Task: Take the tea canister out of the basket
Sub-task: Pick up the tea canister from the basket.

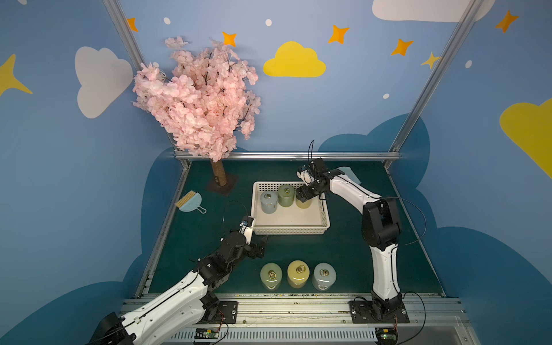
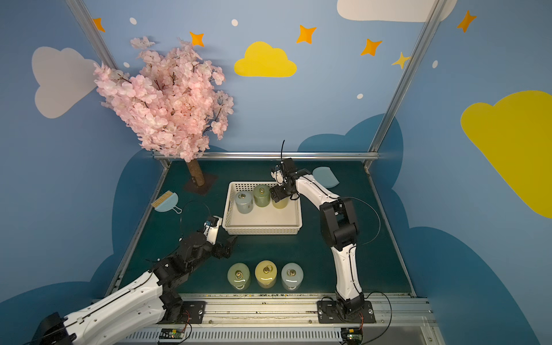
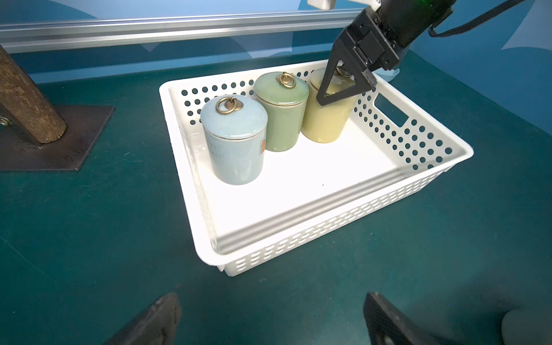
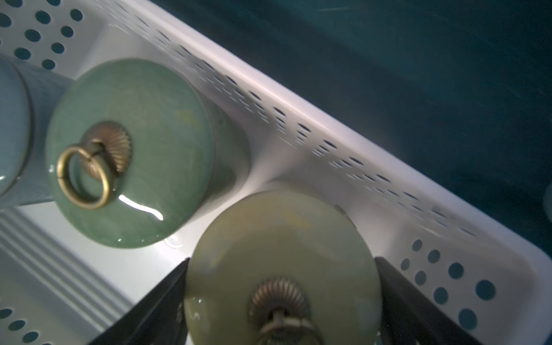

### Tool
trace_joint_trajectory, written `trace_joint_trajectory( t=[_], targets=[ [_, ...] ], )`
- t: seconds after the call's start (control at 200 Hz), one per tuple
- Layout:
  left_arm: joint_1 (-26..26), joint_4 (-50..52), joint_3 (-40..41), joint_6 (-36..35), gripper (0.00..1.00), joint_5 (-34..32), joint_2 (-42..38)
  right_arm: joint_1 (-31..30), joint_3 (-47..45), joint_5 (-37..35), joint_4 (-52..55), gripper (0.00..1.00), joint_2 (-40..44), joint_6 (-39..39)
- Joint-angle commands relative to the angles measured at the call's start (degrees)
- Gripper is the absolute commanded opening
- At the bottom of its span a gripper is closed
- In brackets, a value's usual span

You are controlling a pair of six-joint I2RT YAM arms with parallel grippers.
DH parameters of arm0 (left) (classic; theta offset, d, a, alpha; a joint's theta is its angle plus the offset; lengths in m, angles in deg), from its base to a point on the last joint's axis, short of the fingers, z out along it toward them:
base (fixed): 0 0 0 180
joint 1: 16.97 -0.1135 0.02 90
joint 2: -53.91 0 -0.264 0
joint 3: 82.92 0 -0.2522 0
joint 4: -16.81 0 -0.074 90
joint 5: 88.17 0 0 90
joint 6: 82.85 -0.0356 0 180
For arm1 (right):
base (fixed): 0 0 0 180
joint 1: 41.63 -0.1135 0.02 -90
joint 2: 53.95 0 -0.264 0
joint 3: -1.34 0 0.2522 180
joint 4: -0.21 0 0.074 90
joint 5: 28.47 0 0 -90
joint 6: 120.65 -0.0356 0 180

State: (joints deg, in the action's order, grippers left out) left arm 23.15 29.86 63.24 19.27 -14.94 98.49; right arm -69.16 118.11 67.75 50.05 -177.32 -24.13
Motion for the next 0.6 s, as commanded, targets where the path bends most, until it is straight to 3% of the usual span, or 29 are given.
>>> trace_joint_trajectory(
  t=[0.0,0.115,0.33,0.596],
  targets=[
    [-0.22,-1.05,0.58,-0.43,1.0,-0.76,-0.1,0.4,1.82,1.34,2.13,0.86,-1.44,0.06],
    [-0.23,-1.05,0.78,-0.45,1.0,-0.83,-0.09,0.46,2.03,1.5,2.4,0.83,-1.69,-0.11],
    [-0.29,-1.0,0.83,-0.39,1.0,-0.91,-0.19,0.41,2.7,1.31,3.3,0.53,-1.27,-0.63],
    [-0.27,-1.0,0.83,-0.33,1.0,-0.63,-0.41,0.19,2.93,1.66,3.8,0.49,1.38,-0.73]
  ],
)
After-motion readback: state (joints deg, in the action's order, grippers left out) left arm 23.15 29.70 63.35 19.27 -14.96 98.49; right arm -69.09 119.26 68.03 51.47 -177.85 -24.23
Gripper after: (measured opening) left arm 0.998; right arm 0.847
